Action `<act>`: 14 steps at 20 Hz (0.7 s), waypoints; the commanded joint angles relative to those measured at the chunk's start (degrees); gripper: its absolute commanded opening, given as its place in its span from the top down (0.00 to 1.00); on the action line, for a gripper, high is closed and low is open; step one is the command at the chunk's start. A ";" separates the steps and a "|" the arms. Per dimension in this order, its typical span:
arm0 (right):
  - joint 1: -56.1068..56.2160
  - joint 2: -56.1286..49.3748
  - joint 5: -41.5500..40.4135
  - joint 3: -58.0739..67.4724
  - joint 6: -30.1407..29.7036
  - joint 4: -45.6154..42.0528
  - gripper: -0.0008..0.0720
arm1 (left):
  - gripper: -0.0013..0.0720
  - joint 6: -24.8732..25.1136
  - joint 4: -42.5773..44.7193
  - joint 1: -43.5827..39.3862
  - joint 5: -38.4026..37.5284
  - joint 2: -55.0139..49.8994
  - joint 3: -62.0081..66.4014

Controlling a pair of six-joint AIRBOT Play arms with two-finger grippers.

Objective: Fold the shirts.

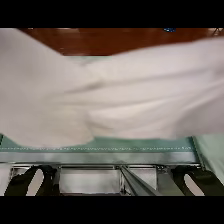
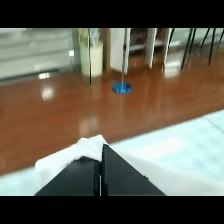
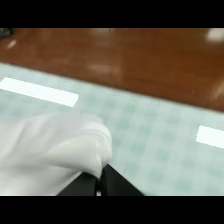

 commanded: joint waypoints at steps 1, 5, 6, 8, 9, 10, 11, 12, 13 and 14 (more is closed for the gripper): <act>-0.02 1.73 -1.25 -13.75 1.05 0.96 0.96 | 0.96 -1.31 3.54 -2.54 -3.69 3.50 -16.57; -0.04 -5.16 -14.21 -29.88 -1.07 1.86 0.96 | 0.96 -1.75 3.41 -2.54 5.35 -0.50 -39.87; -0.04 -9.46 -17.27 -30.95 -1.99 1.90 0.96 | 0.96 -1.75 3.08 -2.54 9.38 -3.13 -44.22; -0.04 -19.34 -23.54 -30.86 -2.97 3.28 0.96 | 0.96 -1.51 1.53 -2.56 16.11 -10.80 -48.59; -0.04 -24.30 -26.47 -30.51 -3.30 4.39 0.96 | 0.96 -1.51 0.98 -2.91 18.51 -15.34 -48.72; -0.04 -29.77 -28.74 -29.55 -3.28 6.23 0.96 | 0.96 -1.46 0.07 -3.56 21.42 -20.28 -48.37; -0.02 -34.60 -30.36 -28.06 -3.28 8.26 0.96 | 0.96 0.17 -1.79 -4.48 24.15 -25.18 -47.58; -0.04 -39.60 -32.06 -25.81 -3.28 10.54 0.96 | 0.96 2.78 -4.52 -5.40 25.83 -29.66 -46.27; -0.04 -44.09 -33.83 -23.30 -3.17 11.69 0.96 | 0.96 4.90 -7.45 -6.29 26.99 -34.18 -44.35; -0.09 -47.98 -34.80 -20.52 -2.49 12.35 0.96 | 0.96 6.08 -9.86 -7.02 27.45 -38.12 -42.01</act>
